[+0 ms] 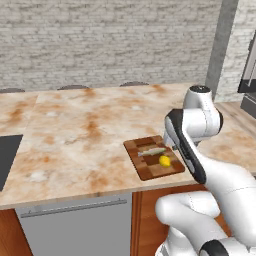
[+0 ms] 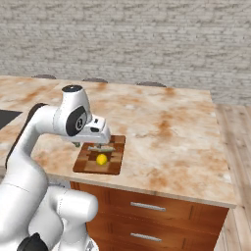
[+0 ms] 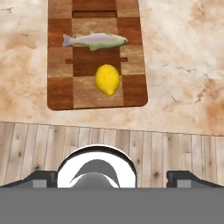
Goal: Retrieve a lemon from the fridge and place it on the cutting board with the fish.
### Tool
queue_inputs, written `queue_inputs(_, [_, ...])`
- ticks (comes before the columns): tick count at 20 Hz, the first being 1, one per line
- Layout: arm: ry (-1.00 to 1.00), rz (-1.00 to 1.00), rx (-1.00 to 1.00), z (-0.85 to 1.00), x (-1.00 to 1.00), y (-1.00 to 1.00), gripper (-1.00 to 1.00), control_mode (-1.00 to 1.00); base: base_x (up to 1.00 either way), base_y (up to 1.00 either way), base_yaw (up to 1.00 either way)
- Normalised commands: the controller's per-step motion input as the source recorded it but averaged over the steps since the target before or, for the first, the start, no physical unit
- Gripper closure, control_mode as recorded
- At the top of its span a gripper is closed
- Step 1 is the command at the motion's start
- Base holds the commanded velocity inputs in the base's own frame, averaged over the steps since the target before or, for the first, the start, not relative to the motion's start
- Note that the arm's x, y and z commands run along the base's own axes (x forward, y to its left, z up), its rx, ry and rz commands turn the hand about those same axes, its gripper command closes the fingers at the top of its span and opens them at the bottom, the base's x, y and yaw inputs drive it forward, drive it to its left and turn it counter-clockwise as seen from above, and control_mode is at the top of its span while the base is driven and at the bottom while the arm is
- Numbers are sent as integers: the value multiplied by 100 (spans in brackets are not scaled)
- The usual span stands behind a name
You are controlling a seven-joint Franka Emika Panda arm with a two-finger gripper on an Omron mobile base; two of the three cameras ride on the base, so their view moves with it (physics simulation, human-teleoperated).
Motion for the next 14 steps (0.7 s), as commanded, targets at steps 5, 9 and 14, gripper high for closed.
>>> queue_inputs(5, [0, 0, 0, 45, -98, -1, -100, -100, 0, 0, 0])
queue_inputs(9, [0, 0, -2, 32, -63, 0, -100, -100, 0, 0, 0])
queue_inputs(14, [0, 0, -1, 4, -30, 2, -100, -100, 0, 0, 0])
